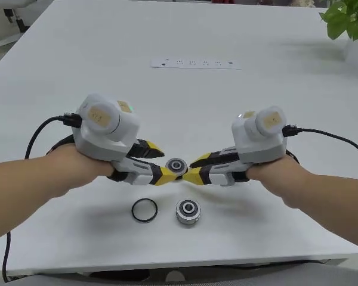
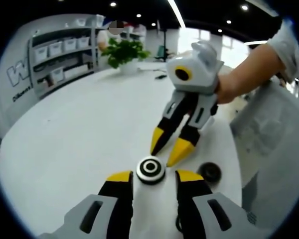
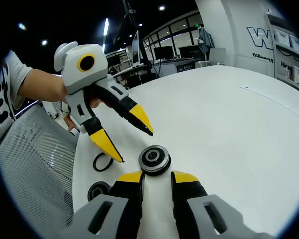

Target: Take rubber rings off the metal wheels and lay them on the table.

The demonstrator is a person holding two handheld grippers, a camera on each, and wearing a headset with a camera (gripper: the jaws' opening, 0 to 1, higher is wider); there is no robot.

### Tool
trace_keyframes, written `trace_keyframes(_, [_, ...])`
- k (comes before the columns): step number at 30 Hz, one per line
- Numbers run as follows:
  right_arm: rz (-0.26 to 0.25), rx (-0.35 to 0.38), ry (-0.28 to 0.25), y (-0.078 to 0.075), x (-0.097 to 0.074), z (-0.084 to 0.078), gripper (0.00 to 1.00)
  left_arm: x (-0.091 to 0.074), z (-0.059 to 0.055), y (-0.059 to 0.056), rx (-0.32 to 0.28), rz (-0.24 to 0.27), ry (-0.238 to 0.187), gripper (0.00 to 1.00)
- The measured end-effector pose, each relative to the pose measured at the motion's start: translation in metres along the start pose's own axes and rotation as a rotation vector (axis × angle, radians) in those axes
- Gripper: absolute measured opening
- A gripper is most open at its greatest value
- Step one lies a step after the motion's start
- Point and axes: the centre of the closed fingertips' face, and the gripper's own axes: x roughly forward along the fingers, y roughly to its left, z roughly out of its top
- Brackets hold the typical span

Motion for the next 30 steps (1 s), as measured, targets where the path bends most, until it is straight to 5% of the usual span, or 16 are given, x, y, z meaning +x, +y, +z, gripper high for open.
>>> trace_keyframes(30, [0.021, 0.006, -0.027, 0.004, 0.002, -0.001, 0.08, 0.019, 0.0, 0.004, 0.013, 0.0, -0.002, 0.16])
